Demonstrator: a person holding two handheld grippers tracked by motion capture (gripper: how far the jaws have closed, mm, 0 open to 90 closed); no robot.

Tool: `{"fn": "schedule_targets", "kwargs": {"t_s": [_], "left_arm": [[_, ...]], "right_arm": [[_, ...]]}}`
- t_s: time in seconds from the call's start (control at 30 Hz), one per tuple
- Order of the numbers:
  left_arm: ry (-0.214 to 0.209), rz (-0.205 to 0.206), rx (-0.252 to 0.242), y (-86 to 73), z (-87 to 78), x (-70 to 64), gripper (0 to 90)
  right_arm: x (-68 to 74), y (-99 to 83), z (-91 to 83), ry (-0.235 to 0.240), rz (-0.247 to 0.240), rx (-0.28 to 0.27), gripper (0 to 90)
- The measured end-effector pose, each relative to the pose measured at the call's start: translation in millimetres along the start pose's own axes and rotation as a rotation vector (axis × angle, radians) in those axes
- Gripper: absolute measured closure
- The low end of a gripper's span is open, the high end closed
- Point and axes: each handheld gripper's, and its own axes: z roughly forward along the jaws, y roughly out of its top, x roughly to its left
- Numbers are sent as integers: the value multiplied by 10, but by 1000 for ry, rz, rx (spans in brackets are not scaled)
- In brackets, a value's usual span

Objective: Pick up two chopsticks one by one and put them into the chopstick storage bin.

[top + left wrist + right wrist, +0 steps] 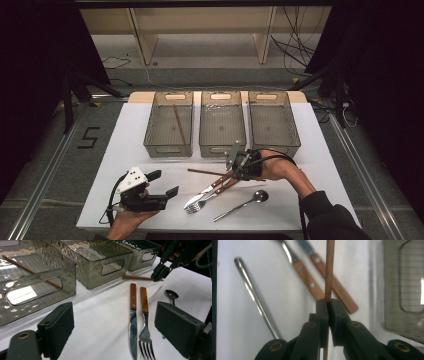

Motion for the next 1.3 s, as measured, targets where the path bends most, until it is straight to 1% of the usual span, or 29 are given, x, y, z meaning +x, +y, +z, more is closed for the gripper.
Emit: {"fn": "schedule_targets", "kwargs": {"t_s": [0.03, 0.1, 0.2, 0.23, 0.27, 0.37, 0.43, 0.47, 0.53, 0.77, 0.83, 0.9, 1.0, 1.23, 1.3], "left_arm": [[0, 0, 0, 0, 0, 0, 156], [1, -3, 0, 0, -2, -1, 156], [1, -2, -2, 1, -4, -1, 156], [1, -2, -1, 1, -4, 0, 156], [1, -2, -1, 0, -4, -1, 156], [2, -1, -1, 1, -3, -4, 156], [2, -1, 0, 0, -3, -2, 156], [2, -2, 0, 0, -3, 0, 156], [3, -3, -1, 1, -5, 1, 156], [3, -6, -1, -1, -2, 2, 156], [3, -6, -3, -1, -3, 0, 156], [2, -1, -4, 1, -10, 0, 156], [3, -5, -5, 0, -8, -1, 156], [3, -3, -2, 2, -12, 4, 156], [3, -3, -4, 4, -15, 4, 156]], "right_arm": [[-20, 8, -29, -2, 28, -14, 864], [-64, 24, -83, -17, 63, -45, 864], [-122, 54, -161, -31, 140, -116, 864], [-148, 64, -185, -35, 157, -133, 864], [-168, 76, -206, -49, 182, -146, 864], [-231, 126, -255, -70, 256, -173, 864], [-276, 164, -275, -71, 308, -201, 864], [-298, 185, -285, -71, 326, -211, 865], [-343, 233, -296, -88, 350, -231, 864], [-496, 416, -368, -83, 435, -313, 865], [-552, 458, -400, -77, 470, -350, 865], [-602, 498, -414, -76, 507, -370, 864], [-673, 556, -414, -80, 554, -407, 864], [-836, 731, -382, -88, 610, -452, 864], [-868, 792, -372, -87, 624, -472, 864]]}}
